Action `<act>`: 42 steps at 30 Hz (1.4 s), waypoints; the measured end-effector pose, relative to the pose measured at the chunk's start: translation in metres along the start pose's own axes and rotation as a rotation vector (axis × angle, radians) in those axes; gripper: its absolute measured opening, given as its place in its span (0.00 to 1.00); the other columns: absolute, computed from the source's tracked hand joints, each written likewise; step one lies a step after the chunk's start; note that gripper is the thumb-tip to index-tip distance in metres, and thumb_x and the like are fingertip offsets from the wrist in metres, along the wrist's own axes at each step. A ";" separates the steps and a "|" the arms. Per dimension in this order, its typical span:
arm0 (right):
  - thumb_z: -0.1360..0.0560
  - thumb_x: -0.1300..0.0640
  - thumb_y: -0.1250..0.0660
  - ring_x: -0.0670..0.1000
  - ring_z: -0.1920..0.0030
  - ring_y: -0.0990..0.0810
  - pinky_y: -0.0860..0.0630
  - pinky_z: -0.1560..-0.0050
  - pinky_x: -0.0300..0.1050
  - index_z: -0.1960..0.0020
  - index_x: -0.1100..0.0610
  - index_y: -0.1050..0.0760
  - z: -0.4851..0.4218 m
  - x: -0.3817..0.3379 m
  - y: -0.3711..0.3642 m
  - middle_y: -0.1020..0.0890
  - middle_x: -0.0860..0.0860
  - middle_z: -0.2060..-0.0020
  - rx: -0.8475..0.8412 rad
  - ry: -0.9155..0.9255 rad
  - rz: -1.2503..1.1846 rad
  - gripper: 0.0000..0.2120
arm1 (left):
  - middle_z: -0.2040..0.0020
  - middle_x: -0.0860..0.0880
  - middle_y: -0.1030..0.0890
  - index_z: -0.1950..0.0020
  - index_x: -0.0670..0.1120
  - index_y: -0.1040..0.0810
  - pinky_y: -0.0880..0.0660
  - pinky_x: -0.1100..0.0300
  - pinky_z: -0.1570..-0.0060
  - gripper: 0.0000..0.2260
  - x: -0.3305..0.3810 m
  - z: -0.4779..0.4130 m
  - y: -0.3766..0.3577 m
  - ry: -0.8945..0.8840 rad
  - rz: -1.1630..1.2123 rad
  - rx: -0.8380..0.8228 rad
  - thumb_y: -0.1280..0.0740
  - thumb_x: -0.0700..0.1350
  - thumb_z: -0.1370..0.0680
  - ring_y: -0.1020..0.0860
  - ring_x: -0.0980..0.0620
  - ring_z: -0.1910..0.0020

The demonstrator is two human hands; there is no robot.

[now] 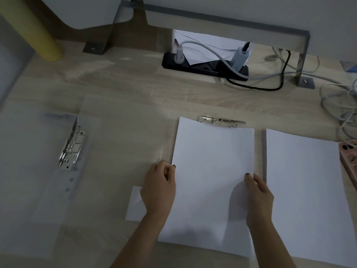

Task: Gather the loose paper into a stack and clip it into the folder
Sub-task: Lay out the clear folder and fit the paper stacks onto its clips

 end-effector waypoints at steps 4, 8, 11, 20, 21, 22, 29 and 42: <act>0.23 0.53 0.37 0.54 0.50 0.26 0.28 0.46 0.54 0.51 0.51 0.23 0.000 -0.005 -0.003 0.23 0.47 0.59 0.018 0.042 0.078 0.05 | 0.58 0.51 0.25 0.58 0.48 0.28 0.37 0.59 0.66 0.10 0.001 -0.002 0.001 0.003 -0.022 0.006 0.42 0.51 0.21 0.25 0.49 0.59; 0.22 0.51 0.40 0.54 0.49 0.26 0.27 0.45 0.57 0.50 0.51 0.25 -0.001 -0.009 -0.006 0.24 0.45 0.60 0.015 0.078 0.144 0.06 | 0.57 0.51 0.25 0.58 0.48 0.29 0.37 0.59 0.67 0.09 0.003 -0.004 0.003 -0.011 -0.048 0.008 0.42 0.51 0.21 0.26 0.48 0.59; 0.21 0.51 0.41 0.53 0.51 0.28 0.29 0.50 0.52 0.50 0.50 0.26 -0.001 -0.011 -0.007 0.26 0.44 0.61 0.017 0.091 0.176 0.06 | 0.57 0.51 0.26 0.57 0.48 0.30 0.40 0.60 0.70 0.09 0.004 -0.004 0.003 -0.025 -0.065 0.008 0.42 0.51 0.21 0.27 0.49 0.60; 0.21 0.51 0.42 0.51 0.50 0.28 0.29 0.47 0.52 0.40 0.54 0.26 -0.003 -0.016 -0.008 0.24 0.51 0.52 0.059 0.166 0.273 0.14 | 0.58 0.47 0.25 0.56 0.44 0.28 0.36 0.58 0.74 0.08 0.020 -0.002 0.003 -0.175 -0.251 0.106 0.37 0.48 0.22 0.25 0.47 0.61; 0.21 0.51 0.42 0.52 0.50 0.27 0.30 0.47 0.52 0.39 0.55 0.26 -0.002 -0.017 -0.008 0.23 0.52 0.50 0.068 0.175 0.284 0.15 | 0.60 0.46 0.24 0.57 0.44 0.28 0.35 0.58 0.77 0.08 0.025 -0.001 0.001 -0.217 -0.275 0.124 0.32 0.46 0.24 0.24 0.47 0.64; 0.21 0.50 0.42 0.54 0.48 0.26 0.30 0.47 0.52 0.38 0.55 0.27 -0.002 -0.017 -0.008 0.22 0.55 0.47 0.077 0.177 0.291 0.15 | 0.61 0.45 0.23 0.57 0.43 0.26 0.32 0.58 0.77 0.08 0.028 0.000 0.000 -0.256 -0.303 0.137 0.28 0.44 0.28 0.23 0.47 0.65; 0.21 0.50 0.41 0.54 0.48 0.26 0.29 0.45 0.53 0.40 0.54 0.26 -0.005 -0.010 -0.008 0.24 0.51 0.51 0.091 0.124 0.257 0.13 | 0.31 0.42 0.28 0.32 0.45 0.28 0.21 0.55 0.47 0.37 0.059 0.007 -0.033 -0.663 -0.382 0.043 0.33 0.25 0.40 0.30 0.41 0.32; 0.23 0.51 0.39 0.53 0.52 0.26 0.29 0.49 0.51 0.43 0.54 0.24 -0.013 -0.002 -0.008 0.23 0.51 0.51 0.110 0.027 0.157 0.12 | 0.29 0.44 0.30 0.33 0.44 0.27 0.21 0.63 0.57 0.33 0.053 -0.001 -0.044 -0.647 -0.343 -0.021 0.33 0.26 0.38 0.32 0.42 0.30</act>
Point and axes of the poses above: each hand's wrist, its own z-axis away from the middle knuckle, its own y-axis out of the back of the hand, x = y × z, the point moved 10 cm from there along -z, towards the middle knuckle
